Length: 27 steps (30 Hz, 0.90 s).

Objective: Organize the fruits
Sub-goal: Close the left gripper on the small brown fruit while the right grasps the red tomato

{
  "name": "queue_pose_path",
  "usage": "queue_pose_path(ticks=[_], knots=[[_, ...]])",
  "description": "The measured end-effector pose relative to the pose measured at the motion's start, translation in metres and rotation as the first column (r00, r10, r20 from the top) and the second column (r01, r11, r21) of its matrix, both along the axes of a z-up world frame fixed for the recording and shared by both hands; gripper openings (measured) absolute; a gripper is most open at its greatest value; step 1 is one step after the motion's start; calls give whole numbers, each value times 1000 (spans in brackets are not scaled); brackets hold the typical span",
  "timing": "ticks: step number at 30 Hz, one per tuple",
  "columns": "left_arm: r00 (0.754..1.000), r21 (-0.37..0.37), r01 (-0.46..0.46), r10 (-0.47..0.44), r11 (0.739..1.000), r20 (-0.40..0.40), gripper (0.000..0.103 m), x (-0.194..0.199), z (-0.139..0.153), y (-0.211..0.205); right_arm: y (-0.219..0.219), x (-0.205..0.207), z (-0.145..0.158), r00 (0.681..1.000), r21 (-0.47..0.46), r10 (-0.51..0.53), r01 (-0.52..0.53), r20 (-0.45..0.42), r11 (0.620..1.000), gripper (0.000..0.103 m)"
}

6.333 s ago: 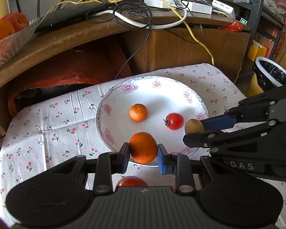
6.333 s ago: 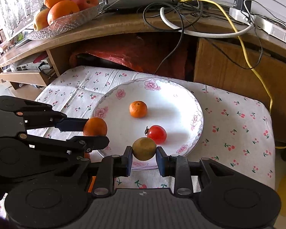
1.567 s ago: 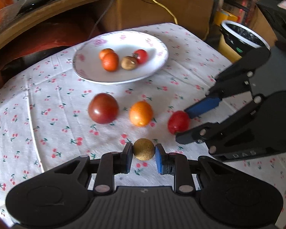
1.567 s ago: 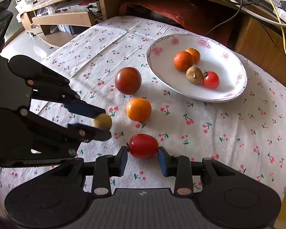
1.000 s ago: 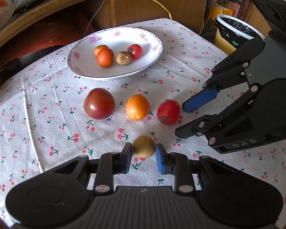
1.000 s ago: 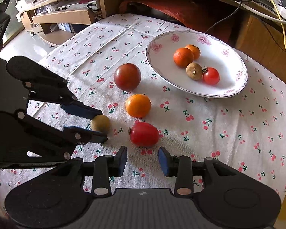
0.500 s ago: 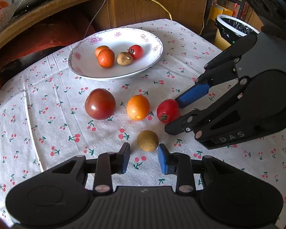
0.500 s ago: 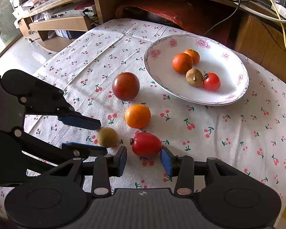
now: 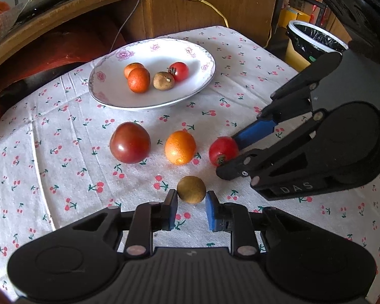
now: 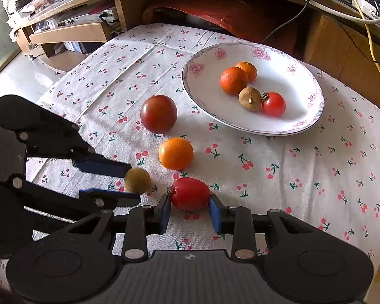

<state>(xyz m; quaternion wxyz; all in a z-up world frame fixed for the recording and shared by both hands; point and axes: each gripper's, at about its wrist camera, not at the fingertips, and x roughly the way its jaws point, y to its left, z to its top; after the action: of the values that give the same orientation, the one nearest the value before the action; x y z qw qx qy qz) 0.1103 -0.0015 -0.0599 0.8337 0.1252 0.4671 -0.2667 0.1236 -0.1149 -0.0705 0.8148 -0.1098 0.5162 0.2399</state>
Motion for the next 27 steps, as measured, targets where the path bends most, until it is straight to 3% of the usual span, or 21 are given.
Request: queue_pose_path(ticks=[17,27], knots=[[1000,-10,5,-4,1000,30,31,4,8,0,-4,-5,13,1000,14,-6,5,22,1000,27],[1000,6,28,-28,1000,-7,36,4,-5,-6,-7,-3,12,1000,5,-13,13,22,1000,27]])
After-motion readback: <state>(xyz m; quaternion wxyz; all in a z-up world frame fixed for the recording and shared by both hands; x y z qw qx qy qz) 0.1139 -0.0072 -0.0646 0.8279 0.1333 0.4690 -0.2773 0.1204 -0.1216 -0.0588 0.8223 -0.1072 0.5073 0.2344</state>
